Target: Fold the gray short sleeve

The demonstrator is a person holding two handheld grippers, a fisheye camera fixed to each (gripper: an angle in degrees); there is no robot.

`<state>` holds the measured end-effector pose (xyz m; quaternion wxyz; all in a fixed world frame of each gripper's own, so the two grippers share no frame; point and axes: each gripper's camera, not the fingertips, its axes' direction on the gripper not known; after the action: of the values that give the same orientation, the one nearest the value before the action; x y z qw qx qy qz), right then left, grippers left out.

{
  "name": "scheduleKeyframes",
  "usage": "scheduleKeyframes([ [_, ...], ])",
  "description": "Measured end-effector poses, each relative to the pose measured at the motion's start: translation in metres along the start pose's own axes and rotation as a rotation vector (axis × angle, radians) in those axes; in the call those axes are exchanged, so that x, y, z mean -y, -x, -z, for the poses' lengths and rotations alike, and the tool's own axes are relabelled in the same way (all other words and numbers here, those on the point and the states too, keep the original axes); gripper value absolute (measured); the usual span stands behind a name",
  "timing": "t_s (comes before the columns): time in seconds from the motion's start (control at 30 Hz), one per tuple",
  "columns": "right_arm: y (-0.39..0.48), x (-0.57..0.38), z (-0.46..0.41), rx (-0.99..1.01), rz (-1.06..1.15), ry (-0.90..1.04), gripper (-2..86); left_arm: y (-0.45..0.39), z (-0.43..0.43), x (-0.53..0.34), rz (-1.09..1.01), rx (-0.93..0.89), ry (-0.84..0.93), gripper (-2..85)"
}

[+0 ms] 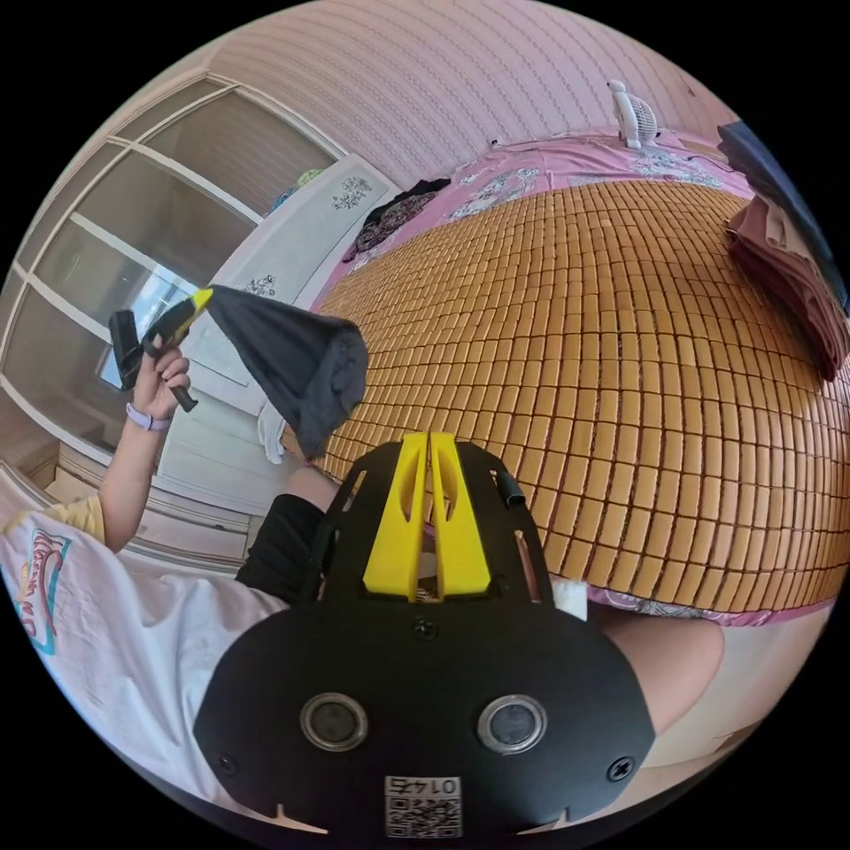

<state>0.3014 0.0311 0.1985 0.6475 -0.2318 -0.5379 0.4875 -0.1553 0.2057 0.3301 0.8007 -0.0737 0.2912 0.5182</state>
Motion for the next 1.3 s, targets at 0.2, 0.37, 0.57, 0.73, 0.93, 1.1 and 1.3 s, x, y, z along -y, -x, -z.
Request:
scheduleKeyframes([
  [0.2,-0.001,0.004,0.045,-0.031,0.018,-0.068,-0.1,-0.013,0.073,0.079,0.088,-0.149,-0.543,-1.0],
  [0.37,-0.017,-0.005,0.079,-0.024,-0.029,-0.167,0.3,0.032,0.121,0.041,0.201,-0.044,-0.679,-1.0],
  [0.57,-0.05,-0.024,0.06,-0.034,-0.129,-0.058,2.8,0.093,0.056,-0.092,0.41,-0.116,-0.127,-1.0],
  [0.73,-0.061,-0.016,0.044,-0.09,-0.146,0.037,6.4,0.08,-0.024,-0.183,0.549,-0.186,0.208,-1.0],
  [0.93,-0.048,0.05,0.017,-0.149,0.002,0.101,7.5,0.078,-0.055,-0.208,0.644,-0.242,0.232,-1.0],
  [1.1,-0.029,0.129,-0.028,-0.238,0.123,0.158,8.0,0.073,-0.057,-0.204,0.599,-0.154,0.258,-1.0],
  [1.3,-0.065,0.191,-0.073,-0.258,-0.108,0.163,8.0,0.072,-0.06,-0.211,0.625,-0.124,0.257,-1.0],
])
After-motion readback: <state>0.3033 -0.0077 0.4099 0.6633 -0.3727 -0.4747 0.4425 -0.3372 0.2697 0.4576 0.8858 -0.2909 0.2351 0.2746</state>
